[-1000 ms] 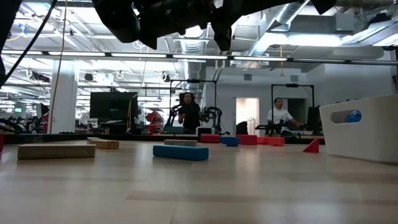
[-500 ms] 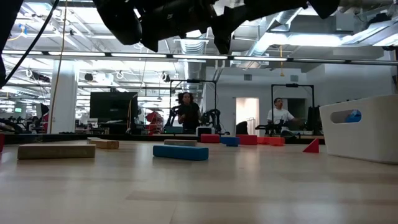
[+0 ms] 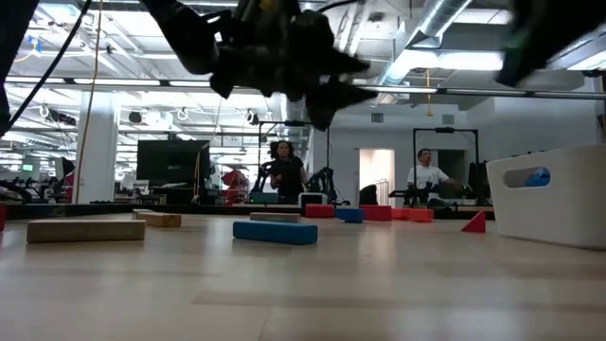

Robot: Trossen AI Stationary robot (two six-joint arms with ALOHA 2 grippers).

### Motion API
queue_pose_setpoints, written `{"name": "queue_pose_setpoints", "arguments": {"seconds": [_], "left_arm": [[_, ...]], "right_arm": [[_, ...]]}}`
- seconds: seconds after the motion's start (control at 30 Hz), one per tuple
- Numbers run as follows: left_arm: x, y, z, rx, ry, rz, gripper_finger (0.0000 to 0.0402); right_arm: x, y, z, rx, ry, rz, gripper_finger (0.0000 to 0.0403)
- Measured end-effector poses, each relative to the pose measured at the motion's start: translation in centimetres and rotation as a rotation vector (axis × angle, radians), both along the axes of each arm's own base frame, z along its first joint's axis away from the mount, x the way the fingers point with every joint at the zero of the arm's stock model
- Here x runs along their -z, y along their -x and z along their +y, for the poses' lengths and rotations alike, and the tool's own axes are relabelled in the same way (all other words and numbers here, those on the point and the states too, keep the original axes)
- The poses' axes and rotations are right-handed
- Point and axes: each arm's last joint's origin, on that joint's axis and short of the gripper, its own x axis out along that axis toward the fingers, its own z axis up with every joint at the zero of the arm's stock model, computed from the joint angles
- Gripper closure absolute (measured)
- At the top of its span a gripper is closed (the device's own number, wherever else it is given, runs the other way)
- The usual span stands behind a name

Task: Sort blocks by size
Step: Put the green block into the grey bin, then put the blue block into the white bin

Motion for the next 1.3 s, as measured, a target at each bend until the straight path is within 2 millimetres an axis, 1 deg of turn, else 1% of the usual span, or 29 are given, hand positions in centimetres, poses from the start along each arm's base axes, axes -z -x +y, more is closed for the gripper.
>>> {"name": "queue_pose_setpoints", "arguments": {"seconds": [0.17,0.3,0.43,0.53,0.63,0.7,0.83,0.93,1.0,1.07,1.17,1.23,1.3], "left_arm": [[-0.7,1.1,-0.4,-0.166,-0.232,0.077,0.0203],[-1.7,2.5,-0.7,-0.248,-0.36,0.167,0.0203],[-2.3,4.2,-0.5,-0.306,-0.431,0.285,0.0203],[-2.3,5.4,-0.3,-0.328,-0.462,0.395,0.0203],[-2.0,6.5,-0.4,-0.306,-0.484,0.498,0.0203],[-1.7,6.9,-0.6,-0.274,-0.508,0.551,0.0203],[-1.0,7.6,-1.5,-0.187,-0.576,0.63,0.0204],[-0.9,7.8,-2.4,-0.121,-0.623,0.642,0.0204],[-0.8,7.8,-3.1,-0.083,-0.651,0.633,0.0204],[-0.8,7.9,-3.7,-0.054,-0.671,0.624,0.0204],[-0.4,7.3,-4.1,-0.038,-0.682,0.604,0.0204],[0.4,6.8,-4.4,-0.028,-0.685,0.606,0.0204],[1.4,6.1,-4.7,-0.004,-0.679,0.603,0.0204]], "right_arm": [[0.3,2.6,2.2,0.12,-0.204,0.134,0.0194],[0.4,4.4,3.5,0.242,-0.299,0.203,0.0194],[1.5,6.4,4.4,0.386,-0.341,0.263,0.0193],[2.6,7.7,4.7,0.482,-0.335,0.297,0.0188],[3.5,8.6,5.0,0.51,-0.342,0.314,0.0168],[3.5,8.9,5.2,0.524,-0.341,0.321,0.0151],[2.9,8.7,5.2,0.516,-0.358,0.324,0.0128],[1.7,8.2,4.9,0.512,-0.37,0.315,0.0124],[1.1,8.0,4.5,0.497,-0.342,0.284,0.0123],[0.4,7.4,4.1,0.441,-0.319,0.193,0.0122],[-0.2,6.0,3.6,0.312,-0.227,-0.033,0.0122],[-0.3,4.9,3.3,0.222,-0.144,-0.187,0.0122],[-0.4,3.8,3.1,0.156,-0.089,-0.297,0.0122]]}}
